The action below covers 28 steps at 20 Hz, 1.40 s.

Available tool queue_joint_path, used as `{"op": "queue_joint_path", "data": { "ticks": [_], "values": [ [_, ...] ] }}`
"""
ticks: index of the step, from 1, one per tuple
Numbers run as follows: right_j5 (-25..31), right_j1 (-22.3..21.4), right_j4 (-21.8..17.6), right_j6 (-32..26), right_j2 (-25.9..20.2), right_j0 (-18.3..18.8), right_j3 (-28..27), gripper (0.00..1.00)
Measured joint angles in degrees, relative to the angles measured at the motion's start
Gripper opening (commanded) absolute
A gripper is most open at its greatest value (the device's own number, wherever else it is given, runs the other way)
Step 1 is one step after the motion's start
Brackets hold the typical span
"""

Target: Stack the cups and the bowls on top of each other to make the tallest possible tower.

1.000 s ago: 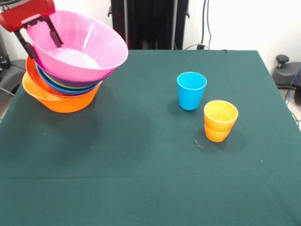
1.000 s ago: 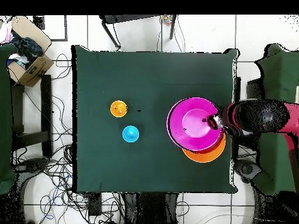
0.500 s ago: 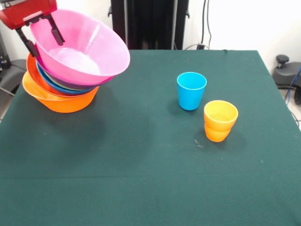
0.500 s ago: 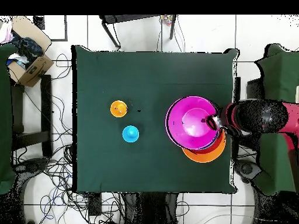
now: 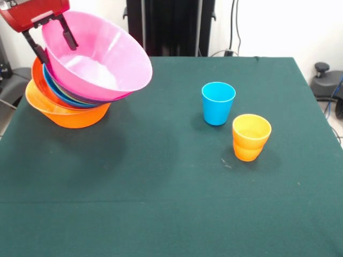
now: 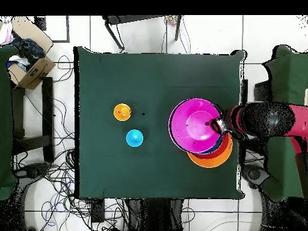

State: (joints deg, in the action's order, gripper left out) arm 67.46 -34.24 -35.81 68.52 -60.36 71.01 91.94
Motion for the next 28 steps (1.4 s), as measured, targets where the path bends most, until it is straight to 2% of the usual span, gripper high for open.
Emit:
{"op": "queue_joint_path", "data": {
  "ticks": [28],
  "values": [
    [0.0, -0.2, 0.7, 0.0, -0.8, 0.0, 0.1, 1.0]
  ]
}}
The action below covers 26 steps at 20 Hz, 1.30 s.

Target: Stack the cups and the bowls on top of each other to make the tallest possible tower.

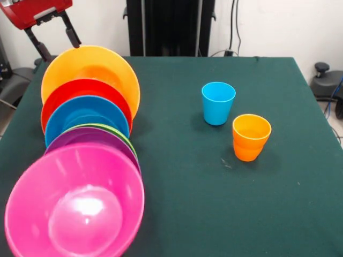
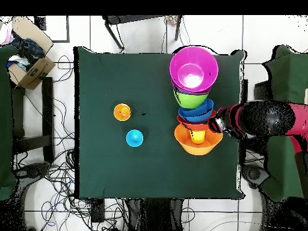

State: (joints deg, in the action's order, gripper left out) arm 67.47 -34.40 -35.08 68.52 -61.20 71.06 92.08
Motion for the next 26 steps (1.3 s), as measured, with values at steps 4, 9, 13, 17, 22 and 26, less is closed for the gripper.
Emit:
{"op": "queue_joint_path", "data": {
  "ticks": [4, 9, 13, 17, 22, 26],
  "values": [
    [0.0, 0.1, 0.0, 0.0, 0.0, 0.0, 0.0, 1.0],
    [0.0, 0.8, -0.1, 0.0, 0.0, -0.2, -0.1, 1.0],
    [-0.1, 1.8, -0.2, 0.0, 0.0, -0.7, -0.5, 1.0],
    [-1.4, 3.8, -0.7, 0.0, 0.0, -1.9, -1.6, 1.0],
    [-4.9, 7.8, -3.9, 0.0, 0.1, -5.0, -4.9, 1.0],
    [-7.1, 10.1, -5.9, 0.0, 0.1, -7.0, -6.9, 1.0]
  ]
}}
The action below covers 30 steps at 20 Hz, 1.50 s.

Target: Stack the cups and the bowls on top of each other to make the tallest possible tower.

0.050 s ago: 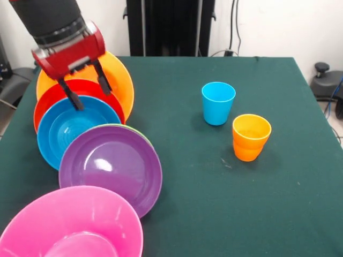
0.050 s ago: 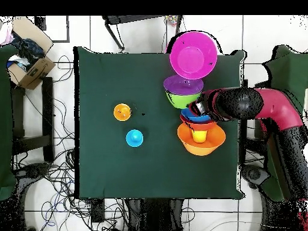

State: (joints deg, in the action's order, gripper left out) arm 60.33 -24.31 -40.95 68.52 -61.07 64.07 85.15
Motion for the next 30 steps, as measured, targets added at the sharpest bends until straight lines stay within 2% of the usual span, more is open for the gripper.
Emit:
{"op": "queue_joint_path", "data": {
  "ticks": [8, 17, 22, 30],
  "values": [
    [-0.6, 2.1, -0.6, 0.0, 0.0, -2.1, -2.6, 1.0],
    [-0.6, 1.9, -0.6, 0.0, 0.0, -2.1, -2.8, 1.0],
    [-0.6, -0.3, -0.5, 0.0, 0.0, -1.0, -1.4, 1.0],
    [-0.6, -7.5, 0.6, 0.0, 0.0, 3.7, 4.8, 1.0]
  ]
}}
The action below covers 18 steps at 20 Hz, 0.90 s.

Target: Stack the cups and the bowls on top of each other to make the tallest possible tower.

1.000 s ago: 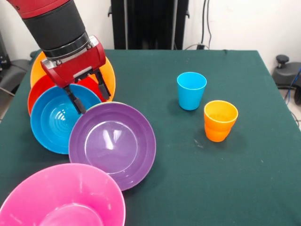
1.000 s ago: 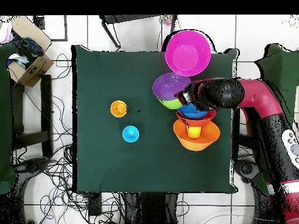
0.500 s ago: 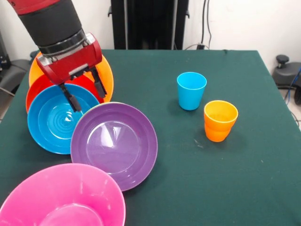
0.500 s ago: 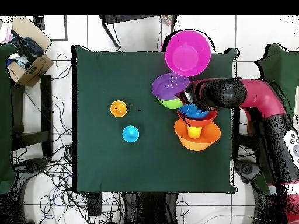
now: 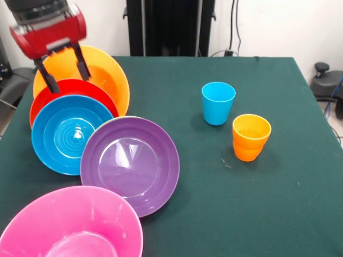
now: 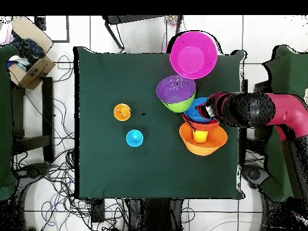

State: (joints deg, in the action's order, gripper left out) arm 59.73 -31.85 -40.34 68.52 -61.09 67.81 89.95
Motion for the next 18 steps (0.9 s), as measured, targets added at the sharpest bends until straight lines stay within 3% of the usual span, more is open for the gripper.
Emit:
{"op": "queue_joint_path", "data": {
  "ticks": [6, 18],
  "values": [
    [0.0, -5.7, 0.1, 0.0, 0.1, 3.2, 7.0, 1.0],
    [-2.8, -9.3, 0.0, 0.0, 0.3, 3.0, 16.9, 1.0]
  ]
}}
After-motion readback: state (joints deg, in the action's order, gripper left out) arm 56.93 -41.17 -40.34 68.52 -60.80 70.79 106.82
